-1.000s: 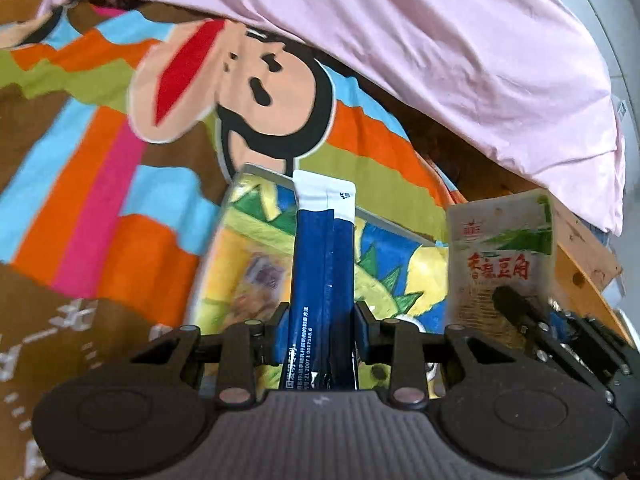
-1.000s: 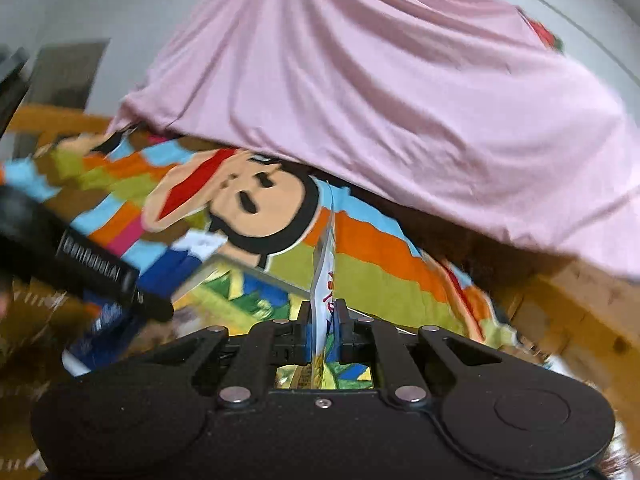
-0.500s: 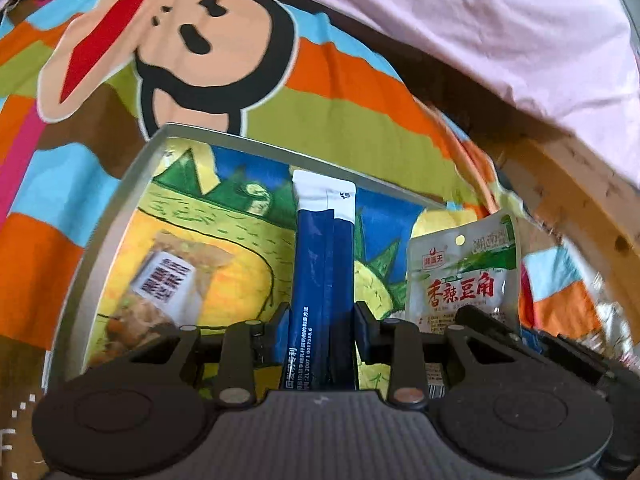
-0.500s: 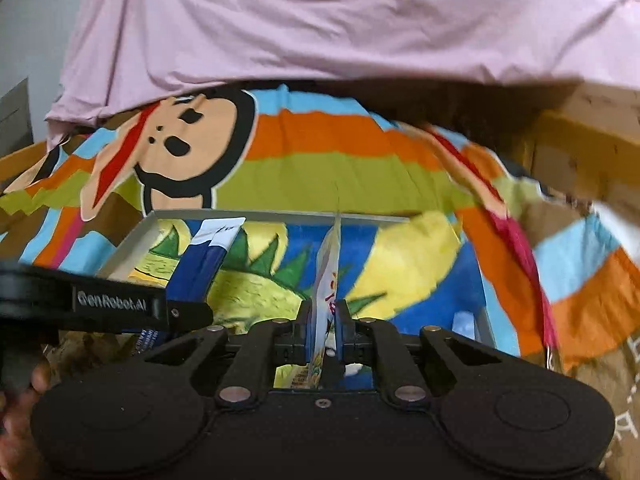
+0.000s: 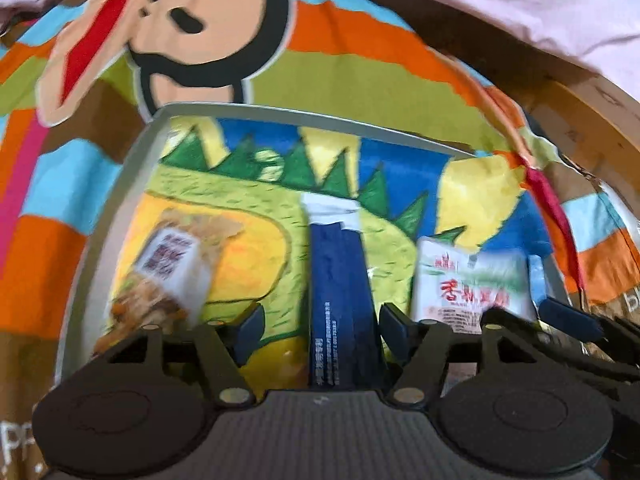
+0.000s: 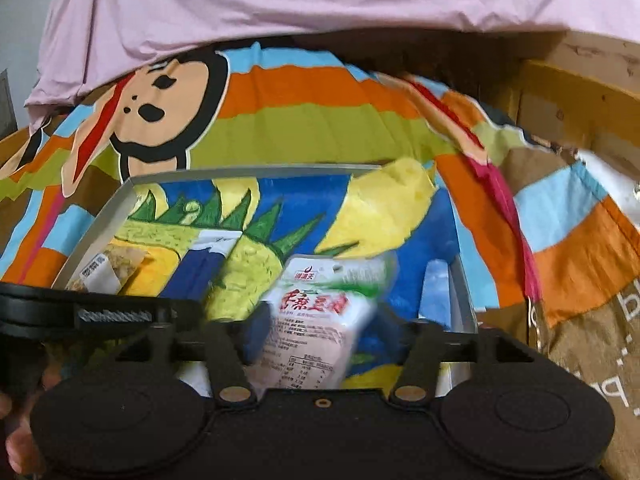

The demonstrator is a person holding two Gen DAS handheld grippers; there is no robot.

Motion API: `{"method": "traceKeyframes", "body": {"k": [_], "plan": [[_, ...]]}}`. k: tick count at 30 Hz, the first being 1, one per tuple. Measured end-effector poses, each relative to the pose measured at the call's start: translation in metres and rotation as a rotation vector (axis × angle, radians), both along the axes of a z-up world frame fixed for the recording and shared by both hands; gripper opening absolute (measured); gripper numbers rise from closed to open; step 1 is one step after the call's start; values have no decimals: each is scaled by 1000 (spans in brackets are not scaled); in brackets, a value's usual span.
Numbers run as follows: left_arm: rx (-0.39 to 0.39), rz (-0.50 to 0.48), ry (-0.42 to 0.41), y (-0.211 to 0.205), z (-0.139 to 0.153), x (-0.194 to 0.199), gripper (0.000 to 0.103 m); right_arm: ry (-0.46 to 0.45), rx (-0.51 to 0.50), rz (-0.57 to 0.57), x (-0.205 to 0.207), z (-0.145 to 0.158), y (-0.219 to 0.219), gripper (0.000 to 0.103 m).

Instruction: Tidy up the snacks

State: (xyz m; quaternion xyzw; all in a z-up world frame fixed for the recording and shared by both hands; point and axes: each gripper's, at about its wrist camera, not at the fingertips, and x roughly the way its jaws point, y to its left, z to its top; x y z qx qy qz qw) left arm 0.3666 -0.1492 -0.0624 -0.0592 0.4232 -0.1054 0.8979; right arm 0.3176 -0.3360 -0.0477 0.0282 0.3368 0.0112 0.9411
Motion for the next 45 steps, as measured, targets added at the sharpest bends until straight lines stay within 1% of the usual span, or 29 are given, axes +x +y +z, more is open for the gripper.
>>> {"method": "traceKeyframes", "body": {"k": [1, 3, 5, 10, 14, 20, 25, 28, 33, 37, 41, 45], "plan": [[3, 12, 2, 2, 3, -2, 75, 1, -3, 2, -2, 2, -1, 77], [11, 33, -7, 5, 12, -10, 82, -2, -11, 1, -6, 7, -2, 84], [17, 42, -27, 8, 20, -19, 86, -18, -12, 2, -13, 14, -3, 88], [30, 65, -99, 21, 47, -50, 98, -77, -14, 20, -40, 34, -5, 98], [31, 92, -135, 36, 66, -73, 101, -141, -30, 43, -69, 54, 0, 102], [26, 124, -207, 63, 89, -125, 102, -259, -49, 63, -122, 74, 16, 102], [56, 131, -288, 78, 100, -177, 102, -312, -3, 47, -171, 79, 25, 102], [68, 127, -327, 83, 103, -205, 102, -323, 17, 40, -198, 78, 29, 102], [94, 113, -353, 89, 99, -242, 102, -347, 37, 24, -234, 79, 35, 102], [87, 120, -343, 100, 93, -268, 102, -339, 77, 7, -252, 77, 40, 102], [92, 130, -333, 111, 85, -291, 102, -295, 112, -14, -267, 70, 48, 102], [99, 143, -322, 123, 74, -311, 102, -271, 69, 3, -281, 64, 64, 102]]}}
